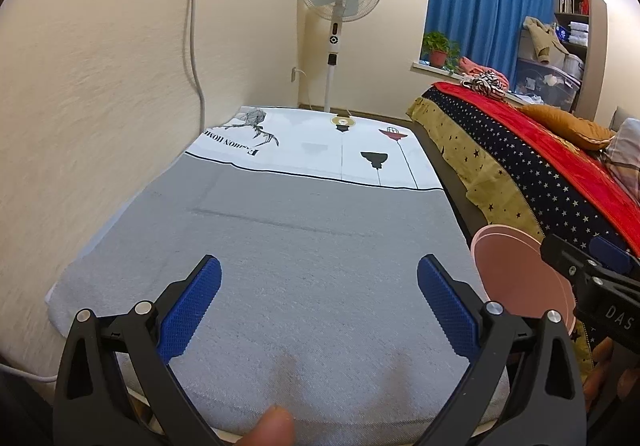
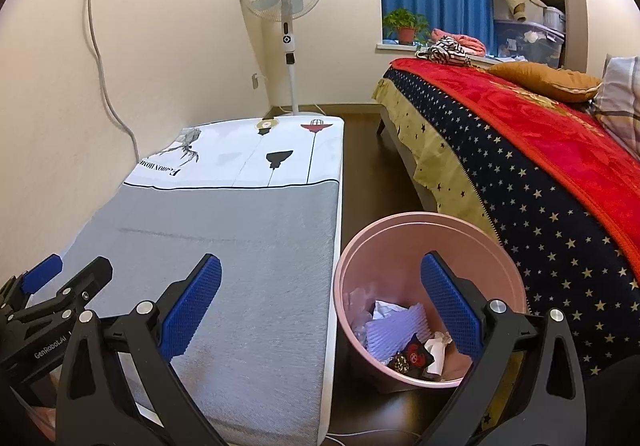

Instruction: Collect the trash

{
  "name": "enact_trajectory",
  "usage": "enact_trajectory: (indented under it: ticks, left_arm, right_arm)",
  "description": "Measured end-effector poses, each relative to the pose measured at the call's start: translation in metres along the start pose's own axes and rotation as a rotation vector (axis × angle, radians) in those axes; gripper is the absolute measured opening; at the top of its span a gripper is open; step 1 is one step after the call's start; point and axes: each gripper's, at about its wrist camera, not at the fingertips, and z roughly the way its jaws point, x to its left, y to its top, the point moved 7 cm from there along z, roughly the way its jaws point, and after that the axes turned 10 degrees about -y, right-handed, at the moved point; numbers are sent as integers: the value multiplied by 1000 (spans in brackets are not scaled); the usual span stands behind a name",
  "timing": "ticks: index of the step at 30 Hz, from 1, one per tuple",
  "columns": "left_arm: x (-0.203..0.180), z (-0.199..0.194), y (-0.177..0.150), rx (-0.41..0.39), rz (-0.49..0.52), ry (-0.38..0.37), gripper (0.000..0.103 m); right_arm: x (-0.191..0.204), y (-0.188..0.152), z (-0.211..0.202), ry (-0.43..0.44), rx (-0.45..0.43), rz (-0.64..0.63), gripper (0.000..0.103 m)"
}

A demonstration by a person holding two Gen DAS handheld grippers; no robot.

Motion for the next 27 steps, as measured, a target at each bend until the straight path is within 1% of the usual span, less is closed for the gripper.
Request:
enact_trajectory:
  ticks: [12, 27]
  left_arm:
    - [0, 6, -2, 0, 0, 20, 95]
    - [0, 6, 1, -12, 9, 30, 95]
  right_arm:
    - [2, -2, 8, -8, 8, -5, 98]
    - [3, 0, 4, -14, -9, -17, 98]
